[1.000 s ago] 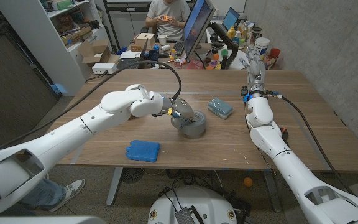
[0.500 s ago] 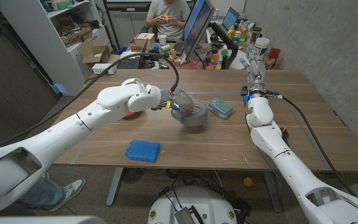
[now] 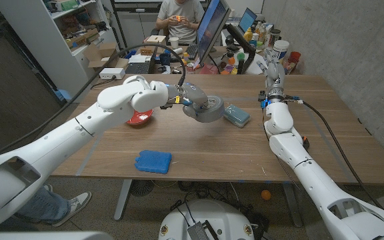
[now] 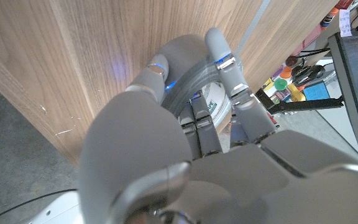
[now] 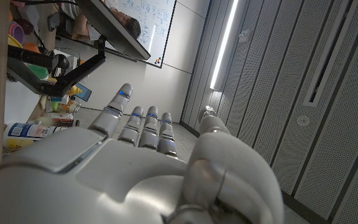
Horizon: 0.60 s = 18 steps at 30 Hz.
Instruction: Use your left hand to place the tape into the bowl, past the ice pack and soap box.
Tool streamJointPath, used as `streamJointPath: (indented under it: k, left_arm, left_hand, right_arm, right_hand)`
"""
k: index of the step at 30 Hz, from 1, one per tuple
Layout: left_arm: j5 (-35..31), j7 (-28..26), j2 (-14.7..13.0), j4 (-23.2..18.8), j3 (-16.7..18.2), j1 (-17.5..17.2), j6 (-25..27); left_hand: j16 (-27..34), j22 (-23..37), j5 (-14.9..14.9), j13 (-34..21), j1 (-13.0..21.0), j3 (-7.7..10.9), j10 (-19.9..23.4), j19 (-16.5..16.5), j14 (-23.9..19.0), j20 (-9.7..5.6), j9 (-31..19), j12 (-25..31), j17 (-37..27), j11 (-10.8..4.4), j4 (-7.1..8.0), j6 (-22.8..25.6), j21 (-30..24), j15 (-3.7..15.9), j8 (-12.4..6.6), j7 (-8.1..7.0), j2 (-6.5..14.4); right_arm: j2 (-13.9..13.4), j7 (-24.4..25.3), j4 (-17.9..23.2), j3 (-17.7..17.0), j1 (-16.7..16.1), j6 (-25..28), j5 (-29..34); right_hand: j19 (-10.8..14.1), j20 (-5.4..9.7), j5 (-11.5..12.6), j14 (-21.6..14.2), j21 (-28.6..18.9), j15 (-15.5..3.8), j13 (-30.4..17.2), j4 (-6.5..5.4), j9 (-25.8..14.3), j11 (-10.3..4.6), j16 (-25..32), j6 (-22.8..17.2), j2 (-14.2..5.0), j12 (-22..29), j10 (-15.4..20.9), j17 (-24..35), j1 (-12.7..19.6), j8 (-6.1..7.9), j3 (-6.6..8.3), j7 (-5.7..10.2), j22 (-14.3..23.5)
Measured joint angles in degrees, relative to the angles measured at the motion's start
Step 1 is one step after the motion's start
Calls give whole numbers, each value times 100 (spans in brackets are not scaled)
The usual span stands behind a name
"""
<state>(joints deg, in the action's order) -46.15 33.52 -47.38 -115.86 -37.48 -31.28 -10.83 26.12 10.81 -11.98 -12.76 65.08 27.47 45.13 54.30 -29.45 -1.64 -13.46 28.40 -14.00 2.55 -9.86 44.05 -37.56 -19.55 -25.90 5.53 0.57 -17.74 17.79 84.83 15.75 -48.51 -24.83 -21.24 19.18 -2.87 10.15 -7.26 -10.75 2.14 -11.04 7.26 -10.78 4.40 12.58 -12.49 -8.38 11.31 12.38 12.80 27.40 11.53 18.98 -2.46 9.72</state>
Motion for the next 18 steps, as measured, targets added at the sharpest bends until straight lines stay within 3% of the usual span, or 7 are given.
streamJointPath:
  k: [18]
  left_arm:
    - [530,-155,-287,-235,371,-153,534]
  left_hand:
    - [-23,0,18,0,0,0,0,-14,-34,13,2,0,-28,0,0,0,-92,32,-24,0,0]
  right_arm:
    - [-98,-35,66,-12,17,137,2]
  right_hand:
    - [0,0,0,0,0,0,0,0,0,0,0,0,0,0,0,0,0,0,0,0,0]
